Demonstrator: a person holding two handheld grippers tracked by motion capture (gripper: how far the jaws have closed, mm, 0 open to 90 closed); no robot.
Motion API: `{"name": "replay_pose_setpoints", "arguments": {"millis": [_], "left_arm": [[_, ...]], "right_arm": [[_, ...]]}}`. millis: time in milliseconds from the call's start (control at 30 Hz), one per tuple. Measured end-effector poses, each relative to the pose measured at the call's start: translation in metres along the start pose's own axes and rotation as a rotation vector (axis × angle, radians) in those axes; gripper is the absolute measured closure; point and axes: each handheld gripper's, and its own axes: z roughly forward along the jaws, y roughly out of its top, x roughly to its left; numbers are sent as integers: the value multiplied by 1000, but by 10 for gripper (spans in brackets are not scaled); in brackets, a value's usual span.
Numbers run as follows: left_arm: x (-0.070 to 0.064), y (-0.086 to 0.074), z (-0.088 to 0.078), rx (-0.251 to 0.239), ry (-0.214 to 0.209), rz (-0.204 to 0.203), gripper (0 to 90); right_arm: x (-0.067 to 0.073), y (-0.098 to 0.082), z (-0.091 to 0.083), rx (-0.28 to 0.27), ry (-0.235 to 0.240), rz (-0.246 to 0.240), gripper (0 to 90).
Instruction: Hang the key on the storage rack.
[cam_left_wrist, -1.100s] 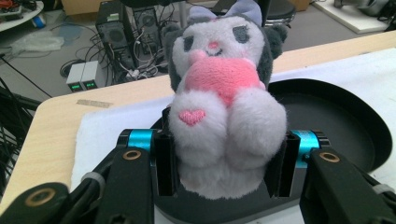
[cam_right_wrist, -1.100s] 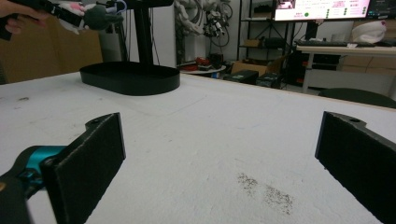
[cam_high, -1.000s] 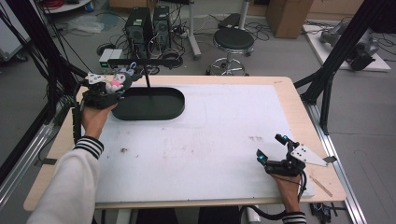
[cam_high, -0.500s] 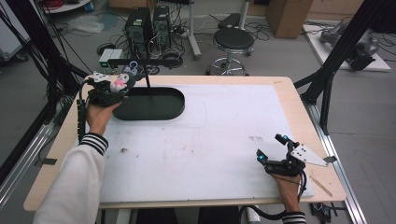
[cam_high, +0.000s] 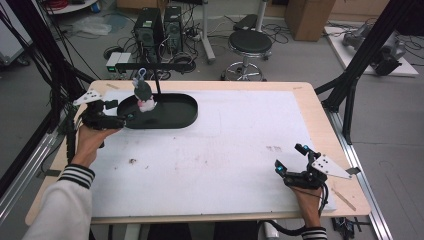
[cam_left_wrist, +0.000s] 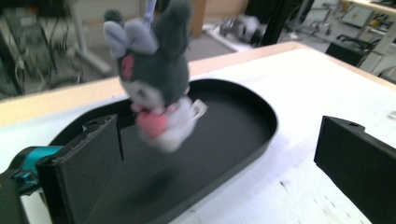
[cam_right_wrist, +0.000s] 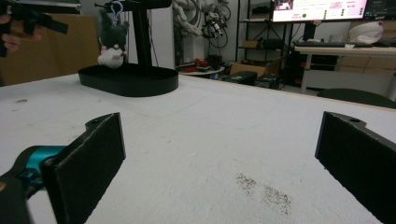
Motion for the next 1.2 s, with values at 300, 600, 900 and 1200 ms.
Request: {"name": "replay_pose_setpoints", "arguments": {"millis": [300,600,900,1200], "left_arm": [[-33,-47,-42,-91,-9,48,17],[-56,-86,-61,-191,-5,79,17],[-57,-107,-66,-220,13,61,17],[-62,-116,-70,-287,59,95,17]], "right_arm": [[0,0,1,4,-4,-3,4],[1,0,0,7,-4,-7,5],[1,0,0,6,-7,-18,4],[3,0,0,8,-9,-24,5]]}}
